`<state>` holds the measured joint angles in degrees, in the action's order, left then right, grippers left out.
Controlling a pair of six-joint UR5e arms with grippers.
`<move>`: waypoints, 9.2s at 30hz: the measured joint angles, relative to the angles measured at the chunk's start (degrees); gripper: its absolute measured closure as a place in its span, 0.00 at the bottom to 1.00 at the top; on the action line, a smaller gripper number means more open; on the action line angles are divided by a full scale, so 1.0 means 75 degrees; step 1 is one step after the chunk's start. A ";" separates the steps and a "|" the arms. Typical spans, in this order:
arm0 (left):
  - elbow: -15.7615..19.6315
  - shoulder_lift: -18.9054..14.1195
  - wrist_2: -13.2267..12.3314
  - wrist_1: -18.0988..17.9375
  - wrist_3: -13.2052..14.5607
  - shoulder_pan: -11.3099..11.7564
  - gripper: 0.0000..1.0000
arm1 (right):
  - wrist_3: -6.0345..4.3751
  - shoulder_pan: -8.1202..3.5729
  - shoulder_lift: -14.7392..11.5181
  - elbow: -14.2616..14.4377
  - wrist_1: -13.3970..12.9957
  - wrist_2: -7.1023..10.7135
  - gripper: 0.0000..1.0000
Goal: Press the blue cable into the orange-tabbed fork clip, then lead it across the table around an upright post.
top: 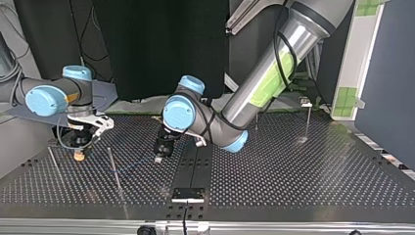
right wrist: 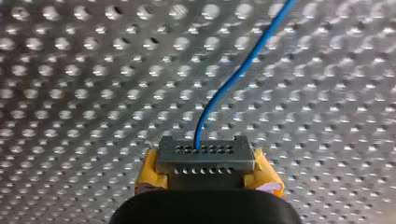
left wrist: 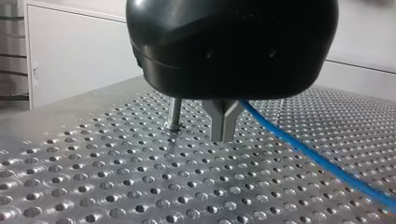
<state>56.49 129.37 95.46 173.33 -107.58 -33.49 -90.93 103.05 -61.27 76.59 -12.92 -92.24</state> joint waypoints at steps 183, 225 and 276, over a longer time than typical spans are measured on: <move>0.0278 -0.0130 0.1168 0.1739 -0.1954 -0.0005 0.00 | -0.0902 -0.1706 0.3873 0.1219 -0.3333 0.0286 1.00; 0.0325 -0.1417 0.0659 0.2189 -0.0766 -0.0839 0.00 | -0.0924 -0.1663 0.3873 0.1212 -0.3294 0.0287 1.00; -0.0352 -0.0896 0.0157 0.1624 0.1789 -0.1010 0.00 | -0.0932 -0.1560 0.3873 0.1217 -0.3290 0.0368 1.00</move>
<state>53.85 122.65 96.63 185.51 -94.16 -41.06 -97.92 91.35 -32.23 85.71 -37.59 -89.48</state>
